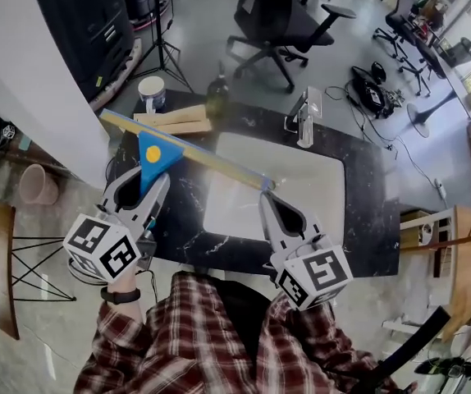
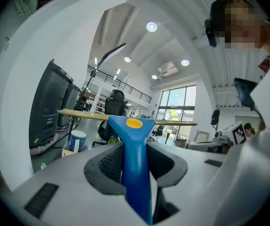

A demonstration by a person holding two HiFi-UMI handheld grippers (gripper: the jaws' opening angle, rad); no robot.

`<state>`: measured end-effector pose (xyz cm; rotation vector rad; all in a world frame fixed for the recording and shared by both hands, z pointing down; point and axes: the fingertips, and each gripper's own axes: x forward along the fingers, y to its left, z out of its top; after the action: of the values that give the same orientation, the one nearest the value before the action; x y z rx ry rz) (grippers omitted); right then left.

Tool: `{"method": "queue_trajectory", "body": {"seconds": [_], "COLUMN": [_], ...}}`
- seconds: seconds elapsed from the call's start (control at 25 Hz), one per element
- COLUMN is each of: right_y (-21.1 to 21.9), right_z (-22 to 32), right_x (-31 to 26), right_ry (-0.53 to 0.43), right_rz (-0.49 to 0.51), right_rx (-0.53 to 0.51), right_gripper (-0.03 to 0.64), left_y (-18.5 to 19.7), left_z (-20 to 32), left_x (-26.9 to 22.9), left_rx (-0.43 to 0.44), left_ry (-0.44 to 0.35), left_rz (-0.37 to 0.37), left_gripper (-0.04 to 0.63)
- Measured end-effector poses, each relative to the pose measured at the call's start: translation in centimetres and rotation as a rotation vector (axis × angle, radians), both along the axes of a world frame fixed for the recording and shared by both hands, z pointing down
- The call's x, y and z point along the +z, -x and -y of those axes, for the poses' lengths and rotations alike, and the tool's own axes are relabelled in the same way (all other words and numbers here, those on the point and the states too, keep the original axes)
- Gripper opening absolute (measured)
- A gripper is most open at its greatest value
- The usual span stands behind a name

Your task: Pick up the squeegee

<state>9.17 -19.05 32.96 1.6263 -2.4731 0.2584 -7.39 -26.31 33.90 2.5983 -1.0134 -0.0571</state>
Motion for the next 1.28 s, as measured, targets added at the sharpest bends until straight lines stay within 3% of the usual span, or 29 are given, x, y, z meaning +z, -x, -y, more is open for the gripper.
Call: {"method": "queue_trajectory", "body": {"seconds": [0.24, 0.52, 0.68, 1.28], "right_y": [0.8, 1.5, 1.7, 2.9], "right_z": [0.6, 1.0, 1.0, 0.0], "right_x": [-0.1, -0.8, -1.0, -0.8], "right_ry": [0.001, -0.033, -0.042, -0.010], "right_rz": [0.021, 0.045, 0.055, 0.048], "right_rx": [-0.005, -0.016, -0.021, -0.054], "right_gripper": [0.012, 0.012, 0.011, 0.011], "left_y": [-1.9, -3.3, -3.8, -3.1], "left_z": [-1.6, -3.1, -3.7, -5.0], "left_x": [-3.5, -5.5, -6.3, -7.1], "left_rx": [0.070, 0.126, 0.131, 0.138], "left_ry": [-0.092, -0.164, -0.202, -0.169], "left_rz": [-0.109, -0.098, -0.053, -0.075], "left_gripper": [0.130, 0.130, 0.130, 0.130]}}
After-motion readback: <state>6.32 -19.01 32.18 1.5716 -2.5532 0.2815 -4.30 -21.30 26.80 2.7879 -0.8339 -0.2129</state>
